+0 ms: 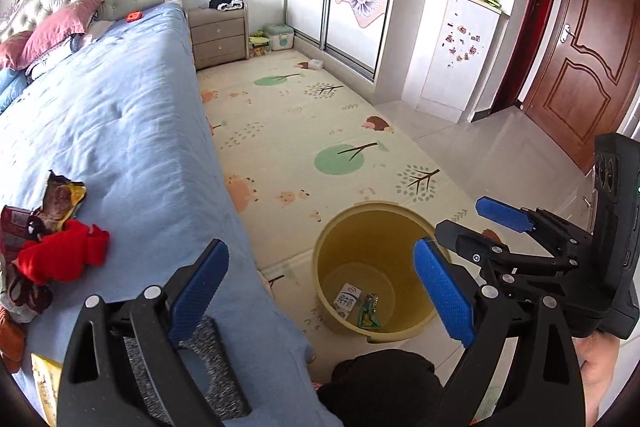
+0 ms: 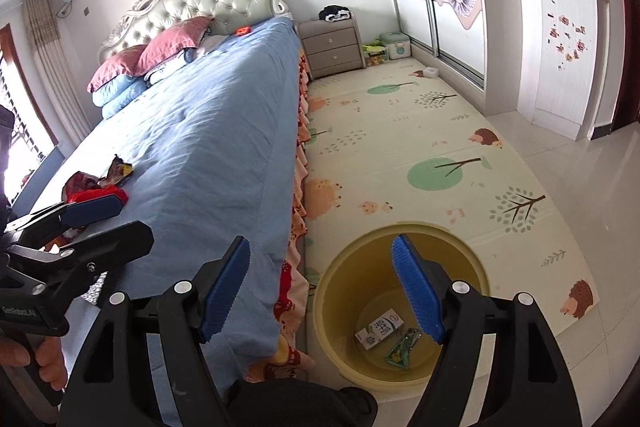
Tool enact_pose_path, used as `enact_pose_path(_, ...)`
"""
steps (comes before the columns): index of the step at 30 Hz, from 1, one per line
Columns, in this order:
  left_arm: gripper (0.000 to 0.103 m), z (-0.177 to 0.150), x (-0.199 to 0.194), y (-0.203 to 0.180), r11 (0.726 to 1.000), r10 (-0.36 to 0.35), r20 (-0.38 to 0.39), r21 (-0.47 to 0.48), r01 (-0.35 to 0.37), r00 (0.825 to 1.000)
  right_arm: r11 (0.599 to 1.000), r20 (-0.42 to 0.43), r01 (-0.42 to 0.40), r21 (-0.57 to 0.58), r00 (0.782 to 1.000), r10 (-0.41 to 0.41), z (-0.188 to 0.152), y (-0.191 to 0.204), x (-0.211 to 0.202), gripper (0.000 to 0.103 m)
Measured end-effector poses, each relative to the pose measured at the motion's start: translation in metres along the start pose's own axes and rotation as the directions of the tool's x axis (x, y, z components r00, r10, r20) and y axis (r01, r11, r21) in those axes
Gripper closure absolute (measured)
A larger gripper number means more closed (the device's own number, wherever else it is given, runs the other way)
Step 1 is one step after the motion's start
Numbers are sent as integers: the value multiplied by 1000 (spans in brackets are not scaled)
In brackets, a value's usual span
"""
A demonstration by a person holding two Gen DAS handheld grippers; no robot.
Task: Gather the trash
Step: 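Move both tools back from the bin toward the bed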
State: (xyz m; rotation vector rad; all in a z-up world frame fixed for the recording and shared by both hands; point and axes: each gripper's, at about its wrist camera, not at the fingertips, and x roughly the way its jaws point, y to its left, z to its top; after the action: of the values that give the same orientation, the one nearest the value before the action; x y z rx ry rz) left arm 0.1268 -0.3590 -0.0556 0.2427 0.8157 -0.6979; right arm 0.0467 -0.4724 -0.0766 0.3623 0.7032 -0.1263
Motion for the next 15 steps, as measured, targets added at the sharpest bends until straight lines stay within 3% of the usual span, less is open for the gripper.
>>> enact_pose_path(15,4,-56,-96,77,986,168,152,-26,-166,974,980,14,-93,-178,995,97,-14,118,-10,29)
